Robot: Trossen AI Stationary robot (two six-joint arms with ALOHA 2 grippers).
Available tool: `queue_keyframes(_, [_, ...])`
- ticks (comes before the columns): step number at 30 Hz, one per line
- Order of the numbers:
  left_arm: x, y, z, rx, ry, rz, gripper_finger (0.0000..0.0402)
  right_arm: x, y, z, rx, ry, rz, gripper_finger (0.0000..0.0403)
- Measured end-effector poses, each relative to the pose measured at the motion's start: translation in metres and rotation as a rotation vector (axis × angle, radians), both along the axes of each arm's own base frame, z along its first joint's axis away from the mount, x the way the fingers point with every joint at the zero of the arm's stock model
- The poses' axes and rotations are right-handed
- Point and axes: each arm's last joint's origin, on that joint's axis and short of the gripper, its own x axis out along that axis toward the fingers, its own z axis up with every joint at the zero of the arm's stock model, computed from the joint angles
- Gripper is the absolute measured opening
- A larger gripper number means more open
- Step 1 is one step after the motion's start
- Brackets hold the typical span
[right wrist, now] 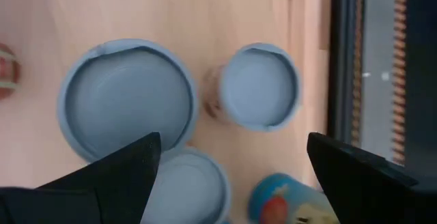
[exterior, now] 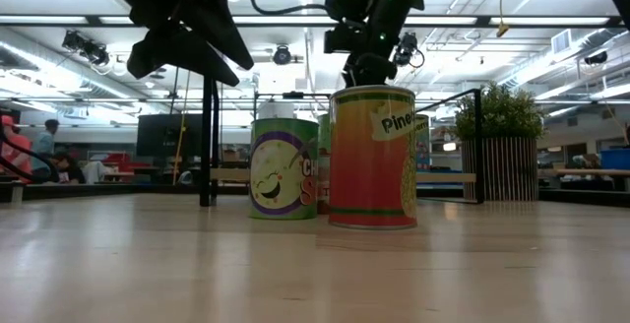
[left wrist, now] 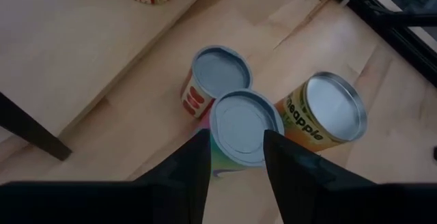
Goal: Pick and place cans onto a shelf
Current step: Put the orange can on the shelf
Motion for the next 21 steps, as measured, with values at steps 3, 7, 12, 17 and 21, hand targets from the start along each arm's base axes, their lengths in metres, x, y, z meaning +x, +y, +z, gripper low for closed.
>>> queue_keyframes(3, [0.0, -0.001, 0.0, -0.024, 0.005, -0.017, 0.0142, 0.001, -0.002, 0.001, -0.062, 0.014, 0.013, 0.0376])
queue_keyframes(7, [0.0, -0.002, -0.001, -0.05, 0.017, -0.041, 0.0142, -0.001, -0.005, 0.001, -0.124, 0.039, 0.011, 0.0376])
queue_keyframes(12, [-0.001, -0.002, 0.001, -0.116, 0.008, -0.033, 0.0141, -0.005, 0.009, 0.025, -0.089, -0.039, -0.016, 0.0376])
queue_keyframes(17, [0.0, -0.003, 0.002, -0.128, 0.018, -0.058, 0.0141, 0.009, 0.041, 0.047, 0.017, -0.249, 0.062, 0.0376])
queue_keyframes(21, [0.0, 0.0, 0.001, -0.127, 0.024, -0.053, 0.0141, 0.023, 0.067, 0.051, 0.1, -0.355, 0.205, 0.0376])
